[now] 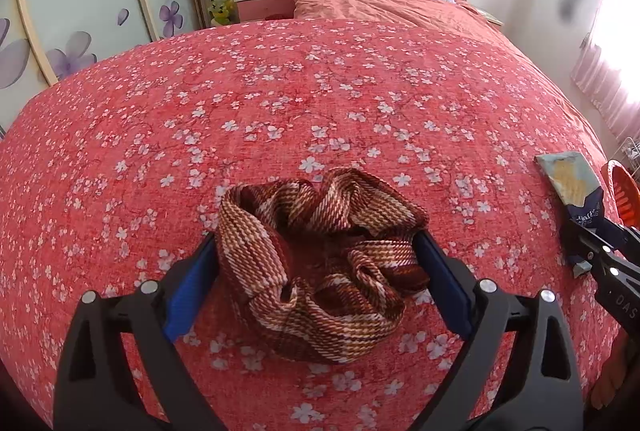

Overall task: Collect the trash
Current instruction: 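Lift the scrunchie and cracker packet and carry both toward the orange basket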

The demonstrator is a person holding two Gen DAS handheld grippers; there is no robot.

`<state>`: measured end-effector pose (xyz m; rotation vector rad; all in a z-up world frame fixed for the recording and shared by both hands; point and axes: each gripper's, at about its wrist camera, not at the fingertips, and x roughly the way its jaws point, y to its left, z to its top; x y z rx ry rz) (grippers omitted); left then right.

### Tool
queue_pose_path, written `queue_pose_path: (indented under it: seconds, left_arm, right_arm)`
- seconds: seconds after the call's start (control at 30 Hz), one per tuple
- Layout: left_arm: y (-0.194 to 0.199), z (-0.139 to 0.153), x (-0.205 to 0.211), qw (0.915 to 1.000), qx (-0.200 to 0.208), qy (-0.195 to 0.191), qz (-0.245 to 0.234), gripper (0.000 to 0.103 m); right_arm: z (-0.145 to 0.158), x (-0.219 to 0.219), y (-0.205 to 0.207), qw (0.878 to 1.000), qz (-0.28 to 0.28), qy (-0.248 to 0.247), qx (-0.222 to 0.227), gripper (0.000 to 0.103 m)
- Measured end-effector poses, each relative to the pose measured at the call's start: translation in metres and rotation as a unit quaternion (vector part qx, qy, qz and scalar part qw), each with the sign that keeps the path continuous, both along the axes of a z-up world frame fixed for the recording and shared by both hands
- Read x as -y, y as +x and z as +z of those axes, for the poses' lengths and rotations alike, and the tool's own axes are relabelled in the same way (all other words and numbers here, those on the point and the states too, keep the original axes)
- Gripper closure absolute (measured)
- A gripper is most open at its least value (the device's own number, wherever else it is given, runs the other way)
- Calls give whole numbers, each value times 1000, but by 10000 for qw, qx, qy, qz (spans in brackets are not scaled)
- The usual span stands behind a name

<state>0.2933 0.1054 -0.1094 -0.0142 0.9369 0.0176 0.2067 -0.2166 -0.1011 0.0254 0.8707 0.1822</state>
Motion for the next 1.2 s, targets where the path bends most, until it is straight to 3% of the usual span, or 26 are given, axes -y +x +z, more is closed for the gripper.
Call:
queue_pose_path:
  seconds: [0.23,0.97,1.03,1.2]
  left_arm:
    - [0,1,0,9998,-39,52,-182,6]
    - [-2,4,-14,10000,-48,-73,9,4]
    - [-4,5,-17,10000,-7,-74,0,10]
    - [-11,14,-20,9993,81,-359,-111,45]
  right_arm:
    - [0,3,0,10000,22,-24,-3,55]
    - [2,11,0,9997,-34,258,-4,54]
    - [2,12,0,9997,-40,251,8,55]
    - [5,17,-8,9994,-91,327,41,62]
